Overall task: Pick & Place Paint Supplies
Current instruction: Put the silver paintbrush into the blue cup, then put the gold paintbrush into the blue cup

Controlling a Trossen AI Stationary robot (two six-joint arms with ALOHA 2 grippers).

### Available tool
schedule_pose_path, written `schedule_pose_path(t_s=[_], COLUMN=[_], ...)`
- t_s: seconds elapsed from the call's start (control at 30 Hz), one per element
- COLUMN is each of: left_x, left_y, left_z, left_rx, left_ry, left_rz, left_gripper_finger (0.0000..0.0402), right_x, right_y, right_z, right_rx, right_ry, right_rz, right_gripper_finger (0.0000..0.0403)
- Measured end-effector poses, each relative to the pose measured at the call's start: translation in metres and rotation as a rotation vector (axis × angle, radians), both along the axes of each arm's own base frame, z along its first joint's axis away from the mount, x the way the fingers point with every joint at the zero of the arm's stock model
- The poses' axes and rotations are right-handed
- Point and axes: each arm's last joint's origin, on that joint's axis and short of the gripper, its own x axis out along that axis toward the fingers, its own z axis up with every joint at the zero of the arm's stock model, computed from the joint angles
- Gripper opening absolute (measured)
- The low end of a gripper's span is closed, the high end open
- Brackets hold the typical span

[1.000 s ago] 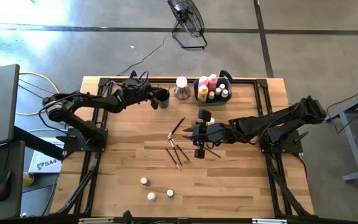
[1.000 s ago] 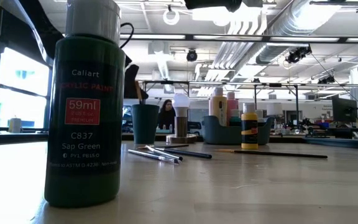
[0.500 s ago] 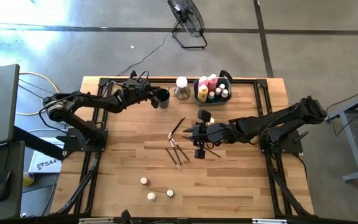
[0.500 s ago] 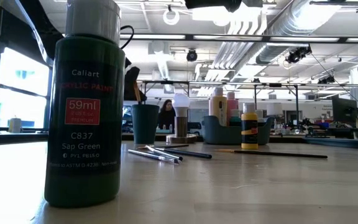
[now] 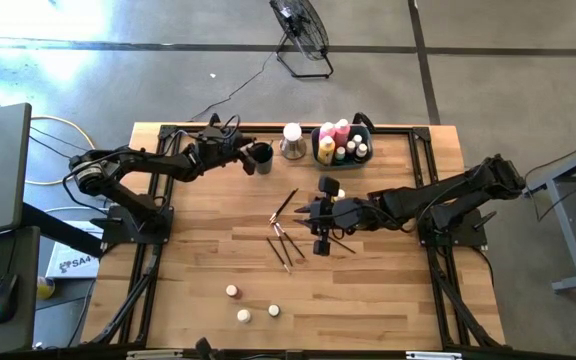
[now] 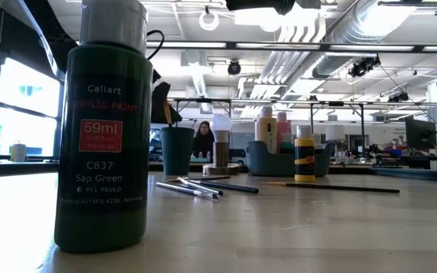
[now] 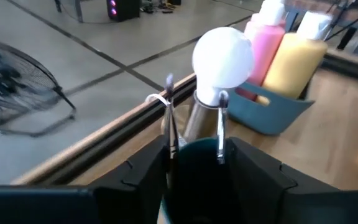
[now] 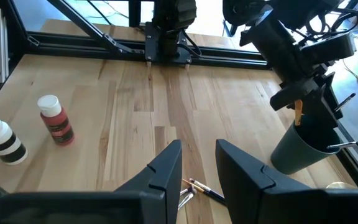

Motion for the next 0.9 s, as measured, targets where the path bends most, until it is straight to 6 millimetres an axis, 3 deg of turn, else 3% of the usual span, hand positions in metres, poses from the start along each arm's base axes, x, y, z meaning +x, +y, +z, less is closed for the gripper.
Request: schedule_pose_path(t_s=[0.2,0.5,0.9], left_x=[0.0,0.001,-0.01], left_y=[-0.001,-0.002,-0.01], left_z=[-0.001,0.0,0.04], left_rx=[0.114,0.126,0.283], left_ry=[0.104,0.094,-0.019], left_rz=[-0.016,-0.043,-0.037], left_gripper_finger=[0.0178,0.0178,0.0178], right_x=[0.0,0.0,-0.001], right_y=[0.0,0.0,0.0], right_z=[0.0,0.0,-0.002], right_rx=[0.0,0.0,-0.008], right_ry=[0.0,0.0,0.029], right_rz=[0.0,0.0,0.0], right_gripper_finger=[0.0092,0.0092,0.0092])
